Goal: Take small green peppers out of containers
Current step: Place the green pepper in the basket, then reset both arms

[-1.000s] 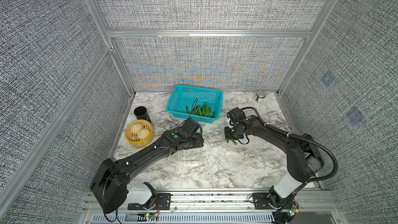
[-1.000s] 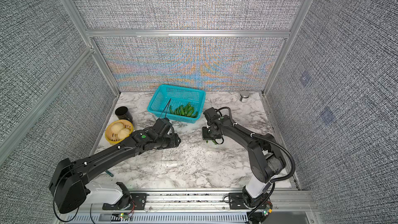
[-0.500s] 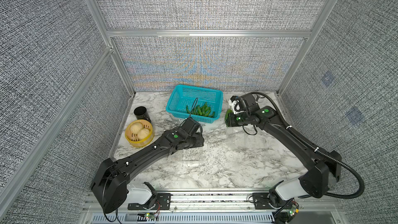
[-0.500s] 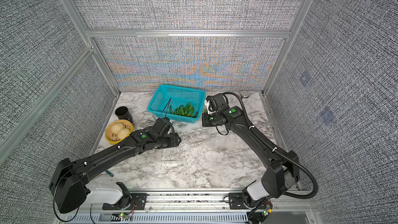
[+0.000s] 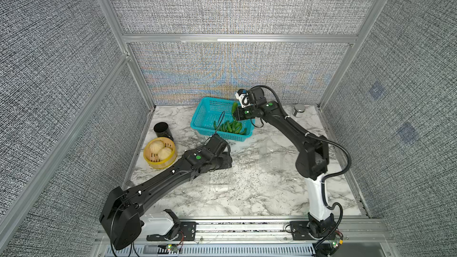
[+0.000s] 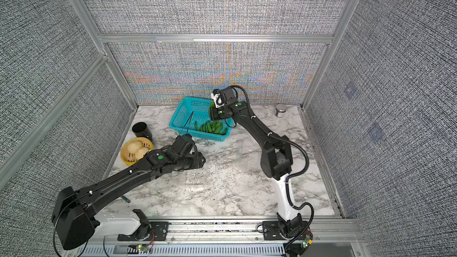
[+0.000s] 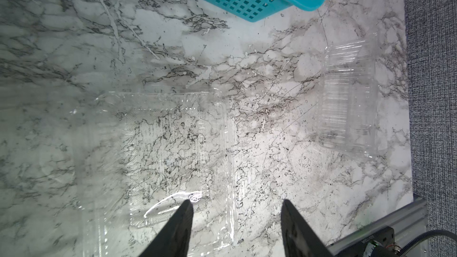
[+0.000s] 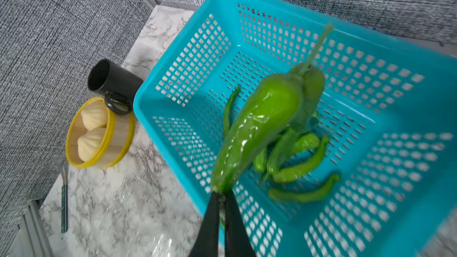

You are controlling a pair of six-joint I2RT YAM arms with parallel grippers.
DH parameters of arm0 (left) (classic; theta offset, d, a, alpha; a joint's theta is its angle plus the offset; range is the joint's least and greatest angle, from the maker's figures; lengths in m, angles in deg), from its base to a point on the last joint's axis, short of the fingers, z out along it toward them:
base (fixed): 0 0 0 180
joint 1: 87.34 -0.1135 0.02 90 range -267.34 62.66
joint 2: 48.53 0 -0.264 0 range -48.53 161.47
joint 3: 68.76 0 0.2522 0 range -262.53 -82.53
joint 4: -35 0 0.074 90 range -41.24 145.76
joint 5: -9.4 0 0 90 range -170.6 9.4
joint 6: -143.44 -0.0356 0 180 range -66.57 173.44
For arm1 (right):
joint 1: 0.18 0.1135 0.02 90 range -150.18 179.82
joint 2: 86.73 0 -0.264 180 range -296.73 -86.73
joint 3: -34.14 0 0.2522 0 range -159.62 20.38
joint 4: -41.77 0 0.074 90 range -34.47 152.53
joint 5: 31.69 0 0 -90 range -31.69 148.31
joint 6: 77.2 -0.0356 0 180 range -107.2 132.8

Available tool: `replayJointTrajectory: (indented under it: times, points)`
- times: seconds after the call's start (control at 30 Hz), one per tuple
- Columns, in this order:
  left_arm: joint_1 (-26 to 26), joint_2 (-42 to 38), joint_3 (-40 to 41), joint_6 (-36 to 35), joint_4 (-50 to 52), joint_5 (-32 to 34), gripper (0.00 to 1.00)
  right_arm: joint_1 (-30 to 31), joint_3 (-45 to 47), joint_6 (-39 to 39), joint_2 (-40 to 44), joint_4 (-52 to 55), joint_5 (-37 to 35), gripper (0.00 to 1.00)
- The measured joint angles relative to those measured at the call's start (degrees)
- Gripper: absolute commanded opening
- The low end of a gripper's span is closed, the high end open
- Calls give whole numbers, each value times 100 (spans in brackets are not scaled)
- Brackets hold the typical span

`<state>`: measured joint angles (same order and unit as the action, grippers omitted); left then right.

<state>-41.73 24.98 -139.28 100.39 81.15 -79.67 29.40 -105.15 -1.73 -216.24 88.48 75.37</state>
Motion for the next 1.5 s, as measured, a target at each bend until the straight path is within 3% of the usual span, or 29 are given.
replayJointTrajectory:
  times: [0.17, 0.37, 0.47, 0.53, 0.6, 0.63, 0.67, 0.77, 0.87, 1.0, 1.2, 1.27, 1.3, 1.4, 1.5]
  points:
    - [0, -111, 28, 2, 103, 70, 58, -7, -1137, -205, -1263, 170, 127, 0]
    - [-4, -120, 76, 4, 160, 103, 58, -7, -1126, -411, -1696, 267, 114, 2]
    - [-4, -120, 76, 4, 164, 103, 58, -9, -1161, -472, -1770, 291, 138, 48]
    - [-4, -118, 72, 4, 190, 107, 58, -37, -1285, -470, -1799, 442, 190, 65]
    - [-4, -118, 33, 4, 221, 118, 58, -61, -1285, -461, -1670, 514, 280, 74]
    - [-2, -118, -7, 4, 229, 142, 58, -81, -1231, -450, -1526, 544, 310, 91]
    - [-2, -118, -44, 4, 232, 173, 59, -105, -1158, -452, -1362, 568, 337, 99]
    - [-4, -164, -155, 0, 256, 284, 62, -210, -730, -426, -483, 599, 439, 99]
    - [-15, -297, -173, -28, 297, 531, 72, -361, 59, -350, 861, 487, 439, 99]
    - [-85, -584, 52, -162, 245, 1174, 80, -721, 1836, -140, 2581, -197, 459, 99]
    - [-221, -1534, 754, -708, -326, 2903, 85, -1766, 5215, 31, 4684, -992, 26, 99]
    - [-227, -2002, 1215, -1084, -800, 3598, 85, -1985, 6046, 162, 5149, -1357, -181, 99]
    - [-232, -2190, 1456, -1311, -1115, 3976, 99, -2081, 6443, 240, 5313, -1567, -319, 99]
    - [-374, -2400, 2203, -2341, -2302, 5034, 100, -2297, 7713, 588, 5700, -2201, -798, 99]
    - [-785, -1982, 2656, -3401, -3248, 5512, 100, -2334, 9031, 1003, 5893, -3381, -1104, 99]
